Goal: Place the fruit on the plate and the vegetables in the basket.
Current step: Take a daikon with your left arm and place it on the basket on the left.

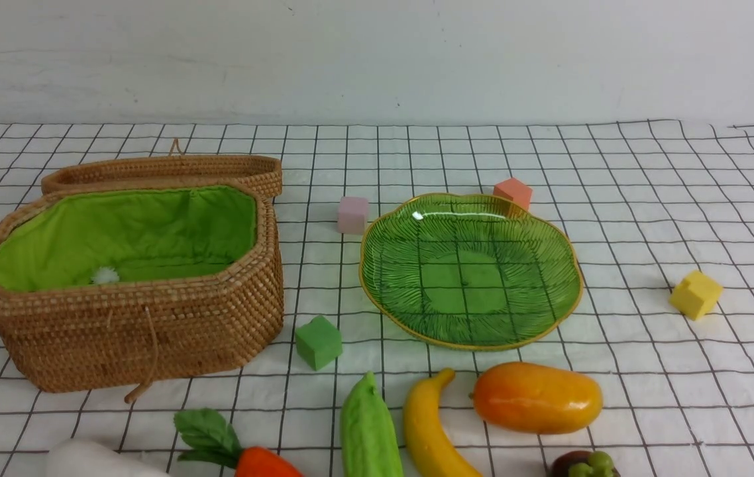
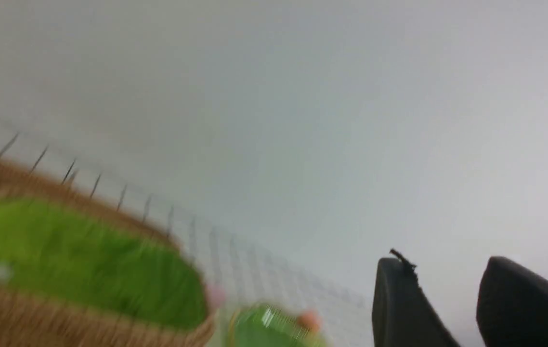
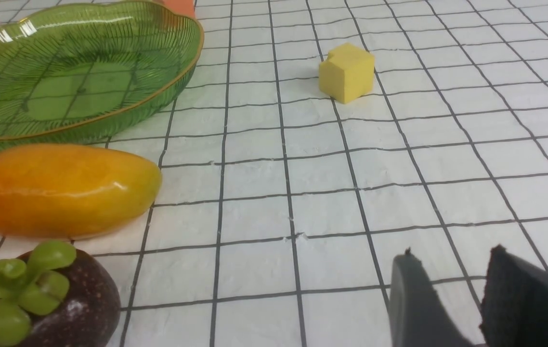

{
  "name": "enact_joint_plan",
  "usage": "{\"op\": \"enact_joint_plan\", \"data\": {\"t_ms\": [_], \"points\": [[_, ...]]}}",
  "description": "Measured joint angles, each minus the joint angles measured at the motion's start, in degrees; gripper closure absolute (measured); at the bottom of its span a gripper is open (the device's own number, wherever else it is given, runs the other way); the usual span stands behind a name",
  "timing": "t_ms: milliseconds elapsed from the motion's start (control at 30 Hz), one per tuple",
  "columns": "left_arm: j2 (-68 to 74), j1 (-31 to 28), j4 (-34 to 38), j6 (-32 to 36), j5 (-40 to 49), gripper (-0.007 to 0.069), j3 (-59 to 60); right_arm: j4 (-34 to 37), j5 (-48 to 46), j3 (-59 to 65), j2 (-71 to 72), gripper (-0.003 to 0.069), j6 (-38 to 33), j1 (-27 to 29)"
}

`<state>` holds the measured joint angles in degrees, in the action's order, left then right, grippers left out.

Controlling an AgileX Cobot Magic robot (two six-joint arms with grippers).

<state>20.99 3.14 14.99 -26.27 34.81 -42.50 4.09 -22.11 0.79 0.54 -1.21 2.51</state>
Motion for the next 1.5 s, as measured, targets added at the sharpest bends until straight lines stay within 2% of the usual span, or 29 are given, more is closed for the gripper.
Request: {"op": "enact_joint_plan", "data": {"t_ms": [67, 167, 300, 367, 433, 667, 800, 867, 1067, 1500], "points": [[4.02, 0.0, -1.69, 0.0, 7.51, 0.0386, -0.34, 0.0, 0.0, 0.0, 0.0, 0.042, 0.0, 0.0], [10.24, 0.0, -4.88, -0.57, 13.59, 0.0386, -0.34, 0.0, 0.0, 0.0, 0.0, 0.042, 0.0, 0.0], [17.47, 0.0, -5.92, -4.96, 16.84, 0.0386, -0.34, 0.0, 0.0, 0.0, 0.0, 0.042, 0.0, 0.0], [22.83, 0.0, -5.27, -10.01, 17.92, 0.0386, -0.34, 0.0, 0.0, 0.0, 0.0, 0.042, 0.0, 0.0], [27.09, 0.0, -3.87, -11.69, 18.47, 0.0386, -0.34, 0.0, 0.0, 0.0, 0.0, 0.042, 0.0, 0.0], [39.48, 0.0, -1.01, -12.21, 18.85, 0.0358, -0.34, 0.0, 0.0, 0.0, 0.0, 0.042, 0.0, 0.0], [46.35, 0.0, -1.37, -12.21, 18.89, 0.0279, -0.34, 0.0, 0.0, 0.0, 0.0, 0.042, 0.0, 0.0], [49.73, 0.0, -1.6, -12.27, 18.38, 0.0214, -0.34, 0.0, 0.0, 0.0, 0.0, 0.042, 0.0, 0.0], [56.58, 0.0, -1.6, -12.22, 12.89, 0.0081, -0.38, 0.0, 0.0, 0.0, 0.0, 0.042, 0.0, 0.0], [63.2, 0.0, -3.96, -12.22, 9.69, 0.006, -0.62, 0.0, 0.0, 0.0, 0.0, 0.042, 0.0, 0.0]]}}
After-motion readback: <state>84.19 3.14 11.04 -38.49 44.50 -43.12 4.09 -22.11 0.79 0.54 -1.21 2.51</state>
